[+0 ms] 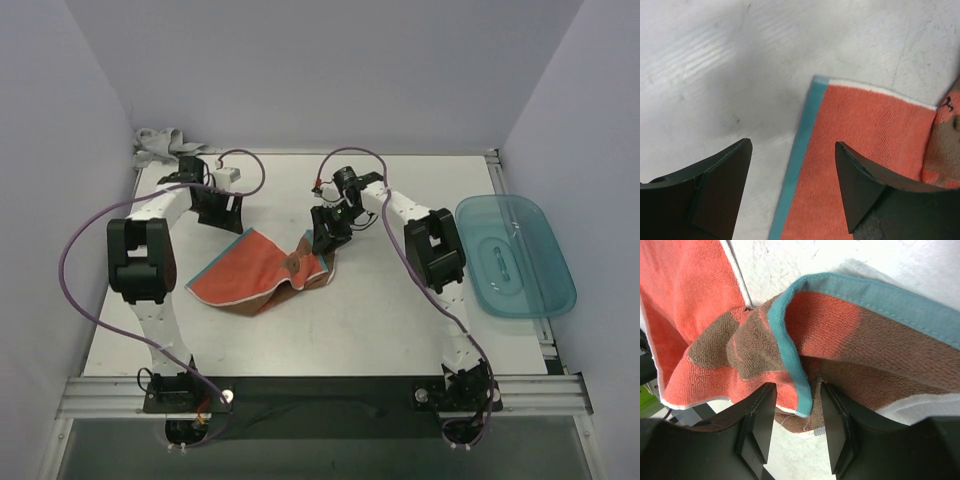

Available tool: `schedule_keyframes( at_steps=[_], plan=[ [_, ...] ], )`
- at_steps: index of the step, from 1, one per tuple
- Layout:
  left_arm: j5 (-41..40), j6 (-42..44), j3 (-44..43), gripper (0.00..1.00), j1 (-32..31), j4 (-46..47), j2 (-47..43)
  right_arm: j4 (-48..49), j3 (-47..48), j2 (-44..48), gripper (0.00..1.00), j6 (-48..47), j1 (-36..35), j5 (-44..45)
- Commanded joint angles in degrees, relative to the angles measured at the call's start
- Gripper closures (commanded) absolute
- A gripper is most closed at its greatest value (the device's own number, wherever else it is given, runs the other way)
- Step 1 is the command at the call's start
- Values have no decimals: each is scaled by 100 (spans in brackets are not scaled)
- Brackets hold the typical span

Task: Roll the towels
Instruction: Flatten the towel

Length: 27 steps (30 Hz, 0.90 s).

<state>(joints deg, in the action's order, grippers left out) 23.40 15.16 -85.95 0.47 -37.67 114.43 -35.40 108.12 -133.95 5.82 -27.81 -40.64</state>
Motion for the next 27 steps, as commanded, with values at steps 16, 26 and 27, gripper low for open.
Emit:
schedule_keyframes(
  at_steps=[16, 26, 27],
  plan=[
    [-1091, -75, -361, 36, -969, 621, 650, -204, -282, -35, 68, 182, -84, -919],
    [-1619, -135, -158, 82, -1119, 708, 730, -213, -379, 123, 100, 209, -58, -1033],
    [-1610, -179, -193, 91, -1093, 708, 747, -213, -405, 158, 100, 200, -23, -1042]
  ],
)
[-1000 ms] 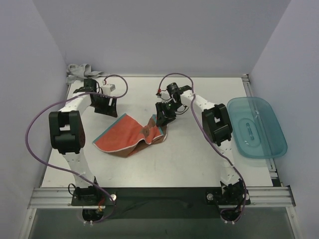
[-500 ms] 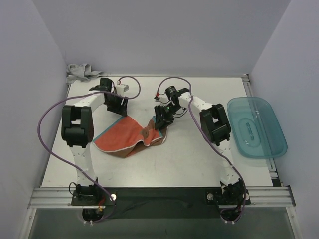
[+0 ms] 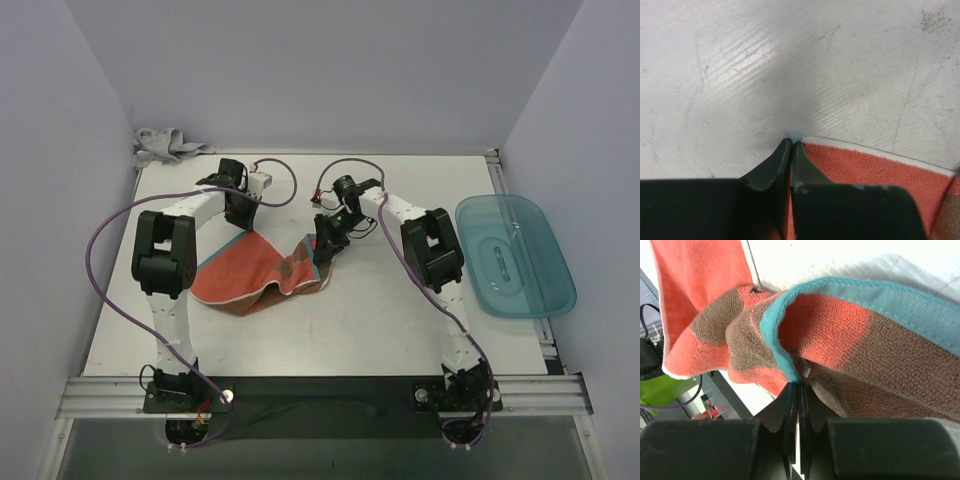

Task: Roll the towels
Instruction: Flatten the towel

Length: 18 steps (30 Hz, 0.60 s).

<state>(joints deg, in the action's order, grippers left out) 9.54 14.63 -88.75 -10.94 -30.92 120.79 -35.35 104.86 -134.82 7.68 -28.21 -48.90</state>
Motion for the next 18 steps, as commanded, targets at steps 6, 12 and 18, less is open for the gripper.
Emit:
schedule_keyframes(
  at_steps=[6, 12, 18],
  plan=[
    [-67, -338, -11, 100, 311, -19, 155, -209, -299, 624, 100, -21, 263, -269],
    [118, -435, 95, 100, 399, -37, 164, -112, -404, 571, 100, -48, 281, -444],
    [-13, -672, -28, 100, 724, -28, 138, -94, -729, 1098, 100, -144, 526, -515]
  ],
)
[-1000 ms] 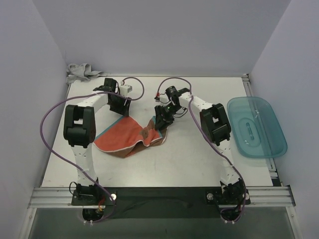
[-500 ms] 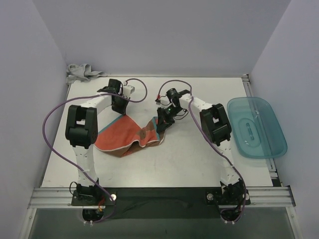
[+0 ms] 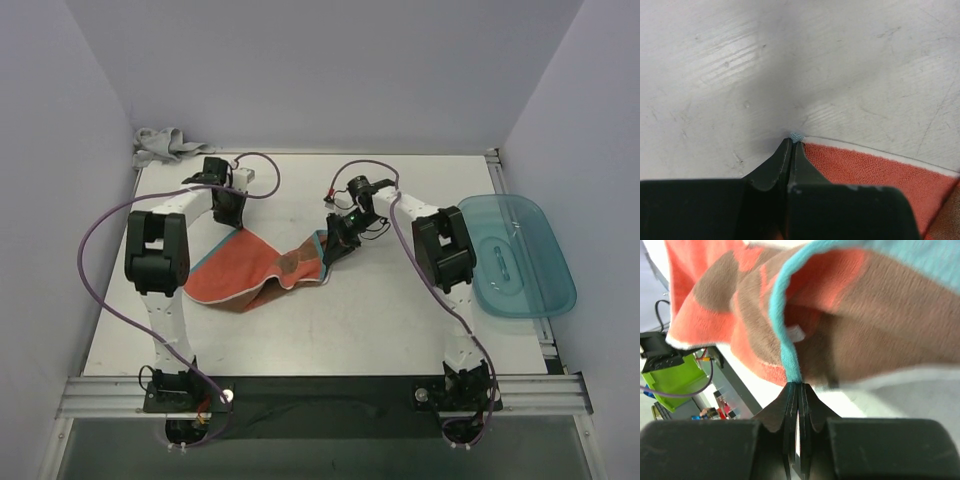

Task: Roll the towels
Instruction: Flatten the towel

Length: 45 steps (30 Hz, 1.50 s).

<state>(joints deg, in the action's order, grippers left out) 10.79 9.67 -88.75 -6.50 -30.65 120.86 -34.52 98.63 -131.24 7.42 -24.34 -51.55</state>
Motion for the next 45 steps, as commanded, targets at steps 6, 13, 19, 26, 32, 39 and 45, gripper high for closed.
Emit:
schedule_keyframes(
  at_steps=[6, 13, 19, 26, 32, 39, 45],
  plan=[
    [-138, -299, -108, 100, 807, -55, 43, -291, -1406, 1873, 100, -495, 789, -365],
    [-191, -238, 288, 100, 914, -55, -150, -1197, -3032, 2454, 100, -1664, 817, 390],
    [-182, -185, 490, 100, 958, -46, -291, -1908, -3236, 2331, 100, -2340, 834, 1673],
    [221, -18, 604, 100, 949, -55, -352, -2568, -2833, 2146, 79, -2746, 860, 2299],
    [837, 202, 692, 48, 1010, -257, -624, -2253, -1350, 2191, 57, -2281, 1185, 2351],
    [714, 255, 412, 46, 1037, -239, -590, -1839, 208, 1033, 82, -1402, 1212, 2931],
    [732, 237, 297, 51, 1037, -275, -694, -1821, 447, 644, 92, -1085, 1116, 2572]
  ],
)
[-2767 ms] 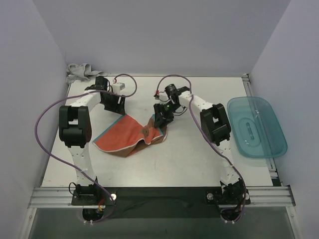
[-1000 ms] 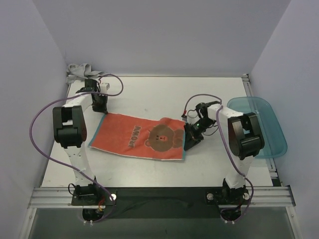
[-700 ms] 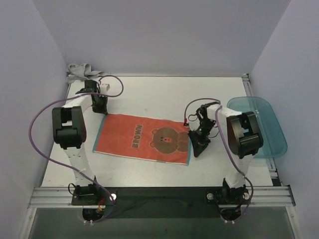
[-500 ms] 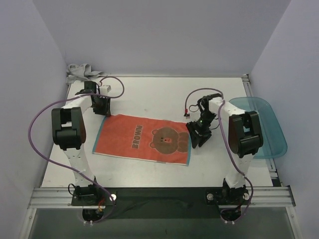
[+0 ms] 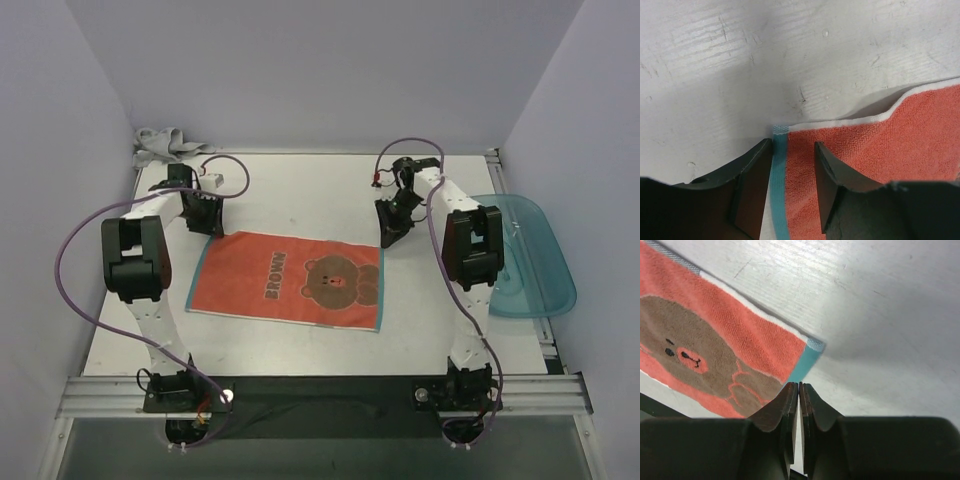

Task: Roll the towels
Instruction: Flatten the towel

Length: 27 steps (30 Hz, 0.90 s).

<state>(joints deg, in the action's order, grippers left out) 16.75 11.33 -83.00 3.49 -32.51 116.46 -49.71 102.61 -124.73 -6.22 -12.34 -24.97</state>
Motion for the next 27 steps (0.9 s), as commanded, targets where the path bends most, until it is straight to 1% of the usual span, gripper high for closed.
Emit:
schedule_keyframes(
  at_steps=[1, 5, 7, 10, 13, 15, 18, 20, 23, 27],
  plan=[
    [170, 80, -261, 51, 38, -89, -317, -285, 5, -8, 92, 323, -137, -217],
    [57, -25, -111, 49, 38, 147, -677, -109, -223, -43, 92, 358, -321, -219],
    [-223, -131, 64, 48, 38, 350, -906, -65, -189, -174, 92, 376, -366, -114],
    [-365, -202, 257, 46, 38, 553, -1134, -73, -57, -447, 94, 411, -383, 27],
    [-234, -158, 346, 47, 21, 527, -1144, -74, 57, -675, 94, 455, -340, 229],
    [-76, -123, 381, 50, 12, 474, -1056, -74, 163, -807, 94, 472, -296, 379],
    [91, -140, 311, 58, 12, 395, -758, -82, 365, -965, 94, 490, -208, 371],
    [74, -140, 180, 66, 12, 368, -556, -91, 575, -1106, 94, 508, -173, 379],
    [118, -184, -31, 73, 21, 290, -143, -91, 786, -1273, 94, 490, -146, 440],
    [83, -289, -312, 80, 21, 219, 358, -179, 1295, -1449, 93, 499, -93, 606]
  ],
)
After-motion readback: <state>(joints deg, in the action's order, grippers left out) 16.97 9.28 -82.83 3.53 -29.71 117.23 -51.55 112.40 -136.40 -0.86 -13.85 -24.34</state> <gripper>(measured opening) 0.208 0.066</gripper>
